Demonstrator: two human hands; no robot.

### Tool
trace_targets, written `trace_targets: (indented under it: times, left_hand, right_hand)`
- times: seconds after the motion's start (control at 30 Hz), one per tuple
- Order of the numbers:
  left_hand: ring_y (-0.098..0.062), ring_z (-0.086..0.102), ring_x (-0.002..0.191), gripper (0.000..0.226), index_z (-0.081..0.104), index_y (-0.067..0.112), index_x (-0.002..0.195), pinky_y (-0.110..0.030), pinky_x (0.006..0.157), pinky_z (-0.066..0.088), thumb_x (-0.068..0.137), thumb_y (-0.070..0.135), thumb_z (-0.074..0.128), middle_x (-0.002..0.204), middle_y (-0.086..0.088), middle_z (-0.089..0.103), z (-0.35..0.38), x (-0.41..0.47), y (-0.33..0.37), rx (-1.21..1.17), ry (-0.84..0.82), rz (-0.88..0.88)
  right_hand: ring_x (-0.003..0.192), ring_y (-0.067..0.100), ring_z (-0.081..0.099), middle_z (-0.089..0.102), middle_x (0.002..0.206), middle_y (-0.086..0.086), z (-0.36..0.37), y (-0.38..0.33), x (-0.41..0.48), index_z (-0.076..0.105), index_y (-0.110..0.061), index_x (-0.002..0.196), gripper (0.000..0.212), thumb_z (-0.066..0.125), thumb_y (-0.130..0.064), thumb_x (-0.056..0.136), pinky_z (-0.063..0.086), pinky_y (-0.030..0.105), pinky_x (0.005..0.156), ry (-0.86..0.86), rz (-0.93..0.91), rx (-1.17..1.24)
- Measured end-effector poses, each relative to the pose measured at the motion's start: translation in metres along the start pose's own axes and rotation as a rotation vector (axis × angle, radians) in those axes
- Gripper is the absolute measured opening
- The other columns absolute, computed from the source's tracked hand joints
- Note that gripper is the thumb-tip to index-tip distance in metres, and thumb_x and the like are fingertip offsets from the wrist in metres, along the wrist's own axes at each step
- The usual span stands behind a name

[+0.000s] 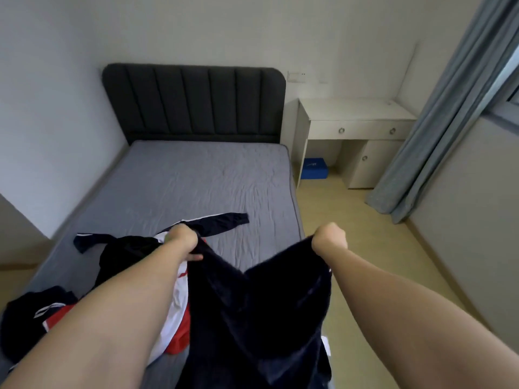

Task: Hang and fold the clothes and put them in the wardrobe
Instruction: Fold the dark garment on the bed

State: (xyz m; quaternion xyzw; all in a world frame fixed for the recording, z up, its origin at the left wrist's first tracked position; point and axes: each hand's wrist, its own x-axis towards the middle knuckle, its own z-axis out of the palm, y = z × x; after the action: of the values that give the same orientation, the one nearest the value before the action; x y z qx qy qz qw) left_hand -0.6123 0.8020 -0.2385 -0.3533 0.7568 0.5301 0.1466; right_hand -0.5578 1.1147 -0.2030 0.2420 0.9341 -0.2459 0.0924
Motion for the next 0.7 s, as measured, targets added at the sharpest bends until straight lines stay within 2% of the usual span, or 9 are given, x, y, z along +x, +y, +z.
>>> trace_targets:
  times: [0.1, 0.17, 0.23, 0.3, 0.33, 0.43, 0.53, 0.6, 0.7]
  left_hand:
    - [-0.045, 0.061, 0.103, 0.025, 0.064, 0.009, 0.111, -0.054, 0.064, 0.061, 0.098, -0.002, 0.047, 0.126, -0.02, 0.057, -0.029, -0.002, 0.102, -0.432, 0.13, 0.228]
    - [-0.041, 0.062, 0.098, 0.03, 0.061, 0.018, 0.101, -0.046, 0.055, 0.059, 0.098, 0.0, 0.037, 0.12, -0.019, 0.058, -0.061, -0.03, 0.166, -0.535, 0.218, 0.421]
    - [-0.03, 0.064, 0.088, 0.036, 0.061, 0.021, 0.101, -0.036, 0.046, 0.057, 0.094, 0.0, 0.032, 0.113, -0.013, 0.061, -0.09, -0.05, 0.193, -0.562, 0.255, 0.576]
    - [-0.026, 0.064, 0.087, 0.04, 0.062, 0.022, 0.101, -0.039, 0.052, 0.06, 0.09, 0.001, 0.03, 0.111, -0.01, 0.063, -0.114, -0.067, 0.207, -0.591, 0.271, 0.662]
    - [-0.028, 0.064, 0.088, 0.041, 0.063, 0.022, 0.101, -0.041, 0.055, 0.061, 0.089, 0.002, 0.03, 0.112, -0.011, 0.064, -0.122, -0.071, 0.21, -0.61, 0.269, 0.677]
    - [-0.031, 0.067, 0.081, 0.04, 0.066, 0.019, 0.101, -0.039, 0.051, 0.059, 0.086, 0.001, 0.034, 0.105, -0.014, 0.067, -0.133, -0.065, 0.199, -0.586, 0.279, 0.672]
    - [-0.043, 0.068, 0.086, 0.035, 0.071, 0.018, 0.097, -0.048, 0.063, 0.06, 0.086, -0.001, 0.043, 0.106, -0.021, 0.069, -0.13, -0.037, 0.162, -0.466, 0.269, 0.597]
    - [-0.043, 0.068, 0.084, 0.038, 0.072, 0.02, 0.094, -0.049, 0.066, 0.061, 0.086, -0.004, 0.044, 0.104, -0.02, 0.07, -0.123, -0.011, 0.122, -0.313, 0.282, 0.554]
    - [-0.032, 0.069, 0.073, 0.047, 0.075, 0.025, 0.091, -0.048, 0.068, 0.062, 0.082, -0.01, 0.046, 0.095, -0.012, 0.073, -0.108, 0.036, 0.045, 0.091, 0.297, 0.572]
  right_hand:
    - [0.107, 0.038, 0.06, 0.062, 0.118, 0.02, -0.068, -0.036, 0.032, 0.071, -0.006, 0.11, 0.033, 0.046, 0.001, 0.091, 0.048, 0.036, 0.095, 0.407, -0.132, 0.339]
    - [0.108, 0.036, 0.057, 0.055, 0.123, 0.018, -0.125, -0.061, 0.039, 0.072, -0.01, 0.108, 0.038, 0.042, 0.002, 0.088, 0.044, 0.033, 0.099, 0.602, -0.188, 0.471]
    - [0.107, 0.032, 0.055, 0.052, 0.125, 0.015, -0.163, -0.073, 0.035, 0.072, -0.012, 0.105, 0.041, 0.038, 0.004, 0.087, 0.038, 0.026, 0.097, 0.706, -0.183, 0.556]
    - [0.105, 0.028, 0.054, 0.052, 0.126, 0.013, -0.19, -0.081, 0.023, 0.072, -0.012, 0.105, 0.043, 0.037, 0.005, 0.086, 0.034, 0.021, 0.093, 0.753, -0.196, 0.584]
    - [0.104, 0.026, 0.053, 0.052, 0.126, 0.013, -0.198, -0.083, 0.018, 0.072, -0.012, 0.106, 0.042, 0.038, 0.005, 0.086, 0.034, 0.021, 0.092, 0.759, -0.203, 0.582]
    - [0.109, 0.031, 0.058, 0.06, 0.123, 0.015, -0.194, -0.08, 0.011, 0.073, -0.011, 0.108, 0.041, 0.042, 0.003, 0.085, 0.04, 0.025, 0.094, 0.727, -0.204, 0.534]
    - [0.104, 0.035, 0.062, 0.067, 0.113, 0.015, -0.164, -0.068, 0.013, 0.075, -0.011, 0.105, 0.039, 0.045, 0.002, 0.083, 0.044, 0.028, 0.084, 0.651, -0.198, 0.481]
    - [0.1, 0.036, 0.061, 0.065, 0.114, 0.014, -0.132, -0.054, 0.022, 0.074, -0.013, 0.107, 0.038, 0.046, 0.0, 0.084, 0.049, 0.033, 0.084, 0.576, -0.188, 0.379]
    - [0.09, 0.035, 0.06, 0.066, 0.108, 0.015, -0.066, -0.021, 0.045, 0.073, -0.012, 0.109, 0.035, 0.049, -0.001, 0.086, 0.052, 0.036, 0.078, 0.42, -0.146, 0.161]
